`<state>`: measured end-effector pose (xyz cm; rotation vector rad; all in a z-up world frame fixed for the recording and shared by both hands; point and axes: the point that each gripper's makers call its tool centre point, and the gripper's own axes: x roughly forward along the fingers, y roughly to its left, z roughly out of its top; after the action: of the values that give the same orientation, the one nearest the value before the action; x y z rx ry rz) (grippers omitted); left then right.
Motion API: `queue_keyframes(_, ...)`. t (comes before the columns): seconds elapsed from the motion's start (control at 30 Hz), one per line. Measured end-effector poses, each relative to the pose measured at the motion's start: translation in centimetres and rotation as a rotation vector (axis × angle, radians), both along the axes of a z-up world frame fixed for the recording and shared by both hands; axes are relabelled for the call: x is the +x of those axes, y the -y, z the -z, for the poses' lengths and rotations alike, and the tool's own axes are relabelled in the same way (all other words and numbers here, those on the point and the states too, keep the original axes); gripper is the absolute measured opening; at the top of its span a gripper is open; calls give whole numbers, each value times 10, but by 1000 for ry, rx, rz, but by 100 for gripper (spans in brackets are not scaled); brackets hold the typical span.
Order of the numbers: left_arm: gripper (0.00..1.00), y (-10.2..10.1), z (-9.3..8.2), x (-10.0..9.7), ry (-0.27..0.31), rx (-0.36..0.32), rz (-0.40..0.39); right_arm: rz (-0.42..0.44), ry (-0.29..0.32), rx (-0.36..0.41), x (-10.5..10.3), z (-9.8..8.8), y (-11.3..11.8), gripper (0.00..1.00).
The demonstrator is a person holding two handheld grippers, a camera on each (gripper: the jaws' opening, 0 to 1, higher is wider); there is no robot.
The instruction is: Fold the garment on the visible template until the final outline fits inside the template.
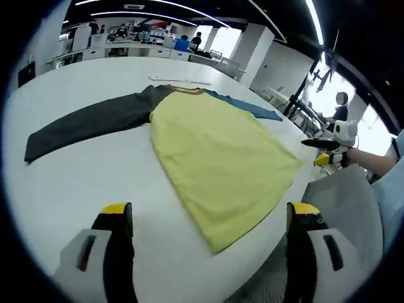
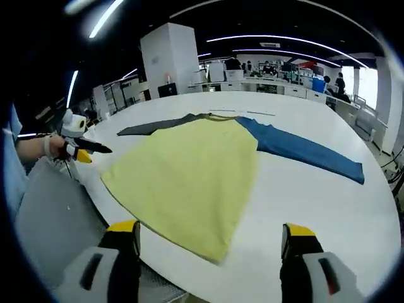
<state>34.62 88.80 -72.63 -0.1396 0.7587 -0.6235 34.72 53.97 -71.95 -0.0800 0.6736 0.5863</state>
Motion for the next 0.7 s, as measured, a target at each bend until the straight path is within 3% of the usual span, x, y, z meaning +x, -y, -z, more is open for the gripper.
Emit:
queue_keyframes(0.17,99,-15,-15,14,45,4,-5,41,15,-28,2,-22,-3,100)
queue_keyframes(0.4,99,-35,-53,31,133,1,-64,78,29,-50,8,-46,-1,99)
queue_keyframes(0.53,96,-46,-60,30,160,-2,-89,99,37,-71,16,-49,9,96)
queue_keyframes(0.7,96,-58,-63,30,176,3,-143,154,62,-67,40,-57,33,95)
